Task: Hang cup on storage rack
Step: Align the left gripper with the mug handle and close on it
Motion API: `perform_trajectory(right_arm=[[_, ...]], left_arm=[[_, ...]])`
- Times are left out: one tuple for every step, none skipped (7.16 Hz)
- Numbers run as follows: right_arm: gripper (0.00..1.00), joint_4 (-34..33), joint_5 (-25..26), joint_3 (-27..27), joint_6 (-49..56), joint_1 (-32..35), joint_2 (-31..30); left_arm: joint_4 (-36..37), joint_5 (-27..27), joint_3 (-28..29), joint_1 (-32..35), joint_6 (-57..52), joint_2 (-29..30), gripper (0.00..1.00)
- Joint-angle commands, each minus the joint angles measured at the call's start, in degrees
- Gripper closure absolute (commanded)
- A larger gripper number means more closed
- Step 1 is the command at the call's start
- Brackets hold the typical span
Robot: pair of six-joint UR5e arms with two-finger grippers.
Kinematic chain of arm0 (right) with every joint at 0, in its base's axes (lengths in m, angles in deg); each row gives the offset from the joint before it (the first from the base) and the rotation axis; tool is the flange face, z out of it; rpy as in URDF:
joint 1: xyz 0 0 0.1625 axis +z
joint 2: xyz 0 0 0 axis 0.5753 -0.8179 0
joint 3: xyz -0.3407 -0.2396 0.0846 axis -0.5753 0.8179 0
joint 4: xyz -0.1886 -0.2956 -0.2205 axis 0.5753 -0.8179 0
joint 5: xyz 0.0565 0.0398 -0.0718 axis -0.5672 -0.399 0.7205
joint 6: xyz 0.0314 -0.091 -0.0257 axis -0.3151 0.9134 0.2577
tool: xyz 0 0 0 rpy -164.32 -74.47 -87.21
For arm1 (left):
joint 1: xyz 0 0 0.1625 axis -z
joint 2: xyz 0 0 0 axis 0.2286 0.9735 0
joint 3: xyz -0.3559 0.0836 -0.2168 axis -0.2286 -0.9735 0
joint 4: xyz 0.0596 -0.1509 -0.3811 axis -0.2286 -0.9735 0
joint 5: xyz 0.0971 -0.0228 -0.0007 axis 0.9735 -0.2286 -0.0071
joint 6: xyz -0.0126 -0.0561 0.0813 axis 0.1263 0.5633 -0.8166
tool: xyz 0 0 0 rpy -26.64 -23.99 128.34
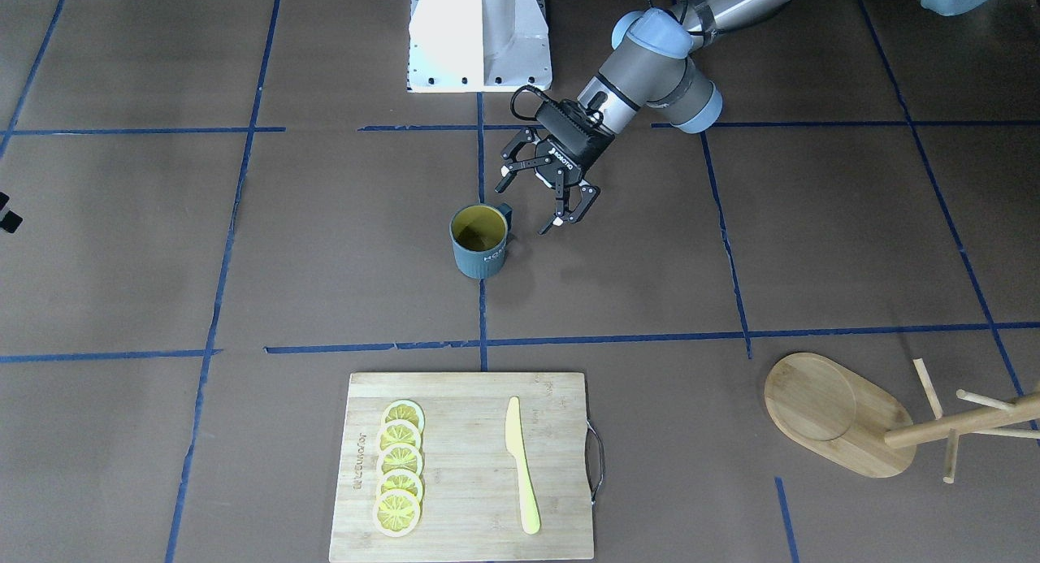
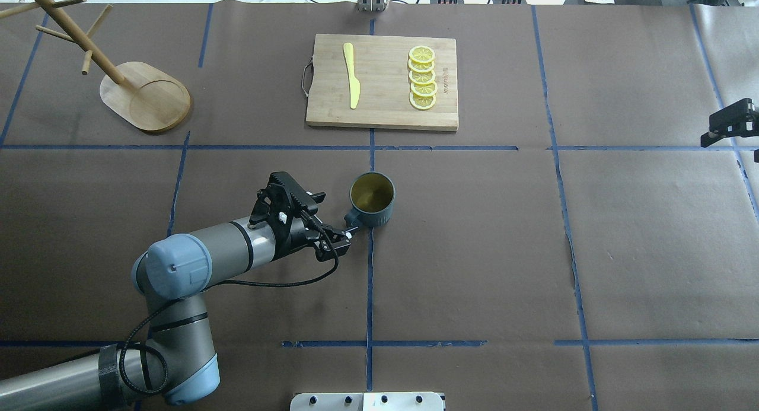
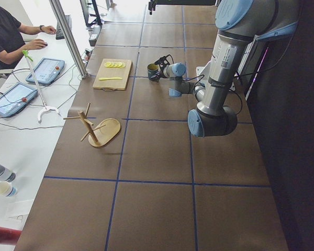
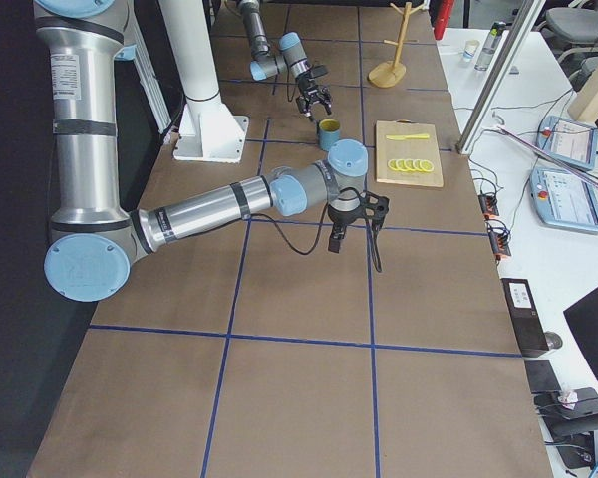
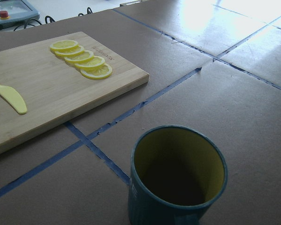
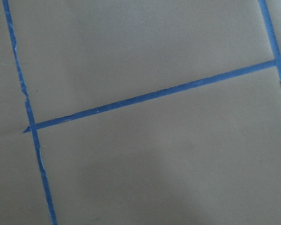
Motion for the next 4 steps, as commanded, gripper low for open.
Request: perform_trajectory(right_arm=[[0.0, -0.11, -0.29, -0.01, 6.63, 1.29, -1.8], [0.0, -0.11, -0.29, -0.01, 6.64, 1.2, -1.71], [0.0, -0.11, -0.2, -0.1, 6.55, 1.2, -1.71], [0.0, -0.03, 0.32, -0.27, 6.37, 1.2, -1.8]], left_arm=[[-0.76, 0.63, 0.58, -1.25, 0.21, 0.29, 0.1], [-0.93, 0.64, 0.75, -1.25, 0.82, 0.2, 0.12], [-2.15, 1.33, 1.19, -1.77, 0.83, 0.2, 0.16], [-3.47, 5.86, 2.68, -3.78, 0.74, 0.46, 0.18]])
